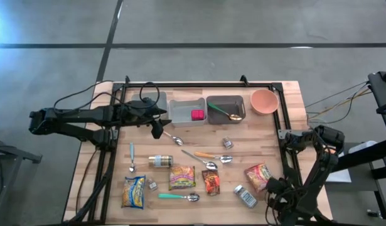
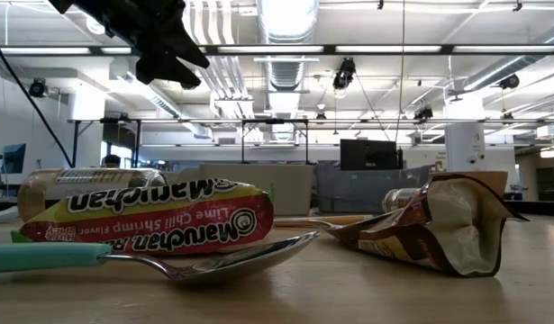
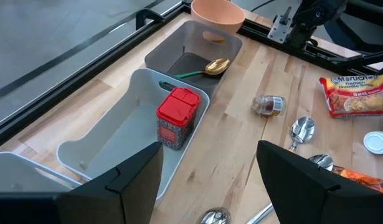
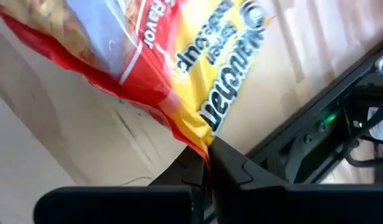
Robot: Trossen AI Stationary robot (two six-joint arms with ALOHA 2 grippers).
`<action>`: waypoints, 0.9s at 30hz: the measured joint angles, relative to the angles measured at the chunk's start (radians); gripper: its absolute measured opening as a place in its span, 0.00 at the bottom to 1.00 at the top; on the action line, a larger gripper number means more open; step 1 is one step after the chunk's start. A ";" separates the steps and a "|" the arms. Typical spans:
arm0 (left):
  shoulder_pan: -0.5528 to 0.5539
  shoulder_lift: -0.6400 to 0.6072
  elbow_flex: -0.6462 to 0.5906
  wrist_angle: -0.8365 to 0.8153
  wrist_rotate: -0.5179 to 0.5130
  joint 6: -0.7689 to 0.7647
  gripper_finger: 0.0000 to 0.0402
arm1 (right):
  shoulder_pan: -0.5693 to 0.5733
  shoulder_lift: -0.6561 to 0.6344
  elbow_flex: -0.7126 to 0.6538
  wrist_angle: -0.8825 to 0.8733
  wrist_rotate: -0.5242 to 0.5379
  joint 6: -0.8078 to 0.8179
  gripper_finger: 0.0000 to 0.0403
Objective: Pick & Place Food Item
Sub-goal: Put the red noodle pack into the left gray bin
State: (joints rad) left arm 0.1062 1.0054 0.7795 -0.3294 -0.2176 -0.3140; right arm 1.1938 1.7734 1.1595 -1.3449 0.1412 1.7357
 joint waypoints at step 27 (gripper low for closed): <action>-0.003 0.007 0.000 0.067 0.136 0.025 0.65 | -0.106 -0.178 0.003 -0.060 0.282 0.141 0.02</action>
State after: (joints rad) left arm 0.1028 1.0126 0.7795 -0.2620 -0.0814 -0.2886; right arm 1.0876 1.5953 1.1624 -1.4048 0.4234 1.8770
